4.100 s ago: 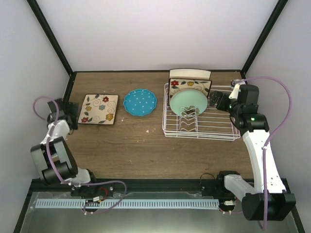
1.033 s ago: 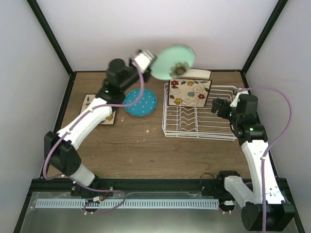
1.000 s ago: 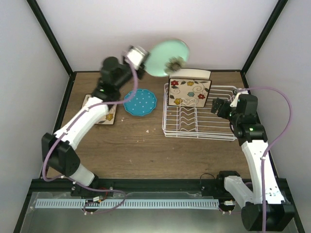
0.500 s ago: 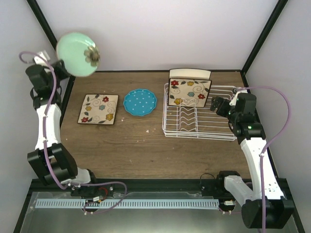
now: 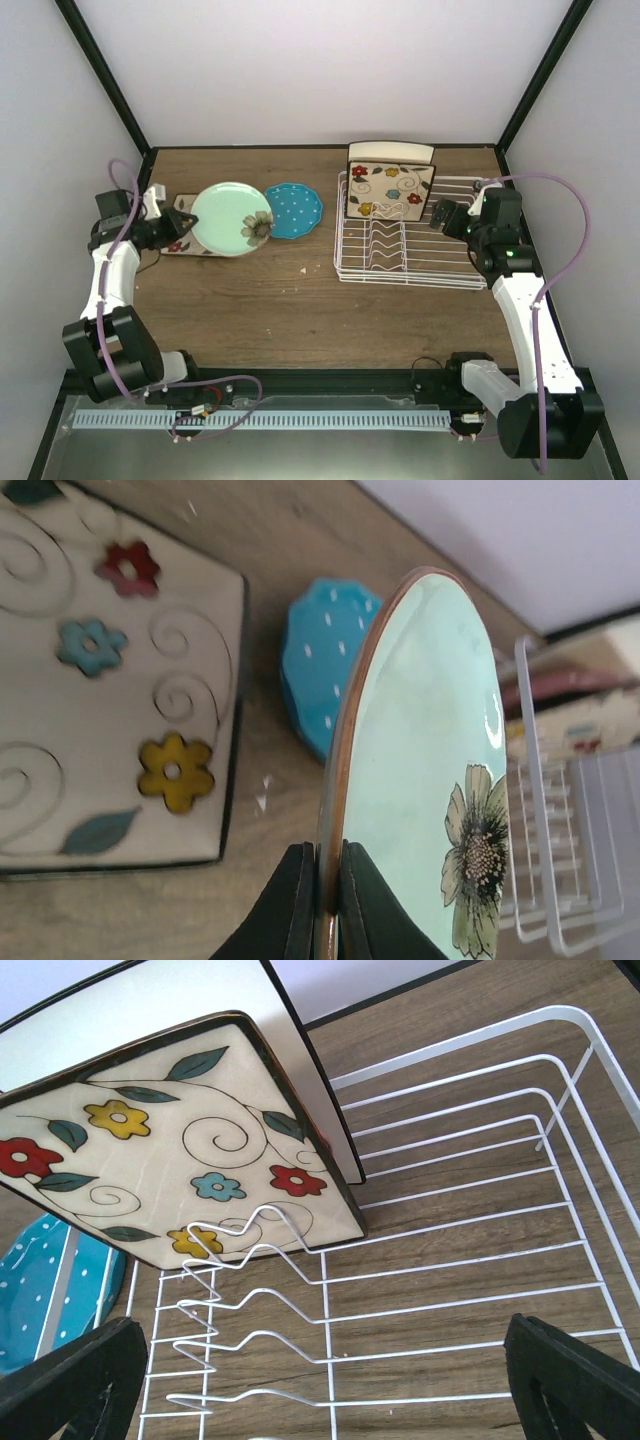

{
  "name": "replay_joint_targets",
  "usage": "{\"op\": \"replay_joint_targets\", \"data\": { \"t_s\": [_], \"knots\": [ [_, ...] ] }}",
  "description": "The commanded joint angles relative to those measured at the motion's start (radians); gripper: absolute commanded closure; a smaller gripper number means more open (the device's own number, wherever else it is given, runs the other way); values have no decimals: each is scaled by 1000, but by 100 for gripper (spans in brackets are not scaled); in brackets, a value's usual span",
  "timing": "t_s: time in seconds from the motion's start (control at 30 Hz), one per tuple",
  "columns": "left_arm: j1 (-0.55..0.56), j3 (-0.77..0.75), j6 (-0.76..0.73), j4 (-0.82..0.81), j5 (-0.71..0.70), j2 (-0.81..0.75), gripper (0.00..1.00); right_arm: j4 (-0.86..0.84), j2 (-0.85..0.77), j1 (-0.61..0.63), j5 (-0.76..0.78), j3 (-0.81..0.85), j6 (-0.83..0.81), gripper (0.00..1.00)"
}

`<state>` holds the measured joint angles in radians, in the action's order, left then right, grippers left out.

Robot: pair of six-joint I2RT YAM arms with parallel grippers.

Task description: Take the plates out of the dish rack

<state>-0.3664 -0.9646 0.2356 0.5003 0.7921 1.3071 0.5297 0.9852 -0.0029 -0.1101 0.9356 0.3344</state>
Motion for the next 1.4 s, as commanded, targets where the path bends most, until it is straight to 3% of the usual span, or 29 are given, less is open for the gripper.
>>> {"op": "replay_joint_targets", "data": {
  "t_s": [0.0,0.23,0.4,0.57,0.83,1.2,1.37],
  "knots": [
    [63,10,-235,187,128,-7,96,-24,-6,7,-17,20,7,0],
    [218,22,-270,288,96,26,96,17,-43,7,-8,10,5,0],
    [236,69,-234,341,70,60,96,53,-97,7,13,-12,11,0],
    [257,103,-207,323,30,73,96,83,-145,7,20,-31,28,0],
    [386,119,-185,265,-20,144,96,116,-179,7,31,-31,35,0],
    [412,101,-165,266,-87,236,96,130,-219,7,50,-45,51,0],
    [411,97,-152,267,-118,234,73,126,-222,8,50,-52,55,0]
  ]
}}
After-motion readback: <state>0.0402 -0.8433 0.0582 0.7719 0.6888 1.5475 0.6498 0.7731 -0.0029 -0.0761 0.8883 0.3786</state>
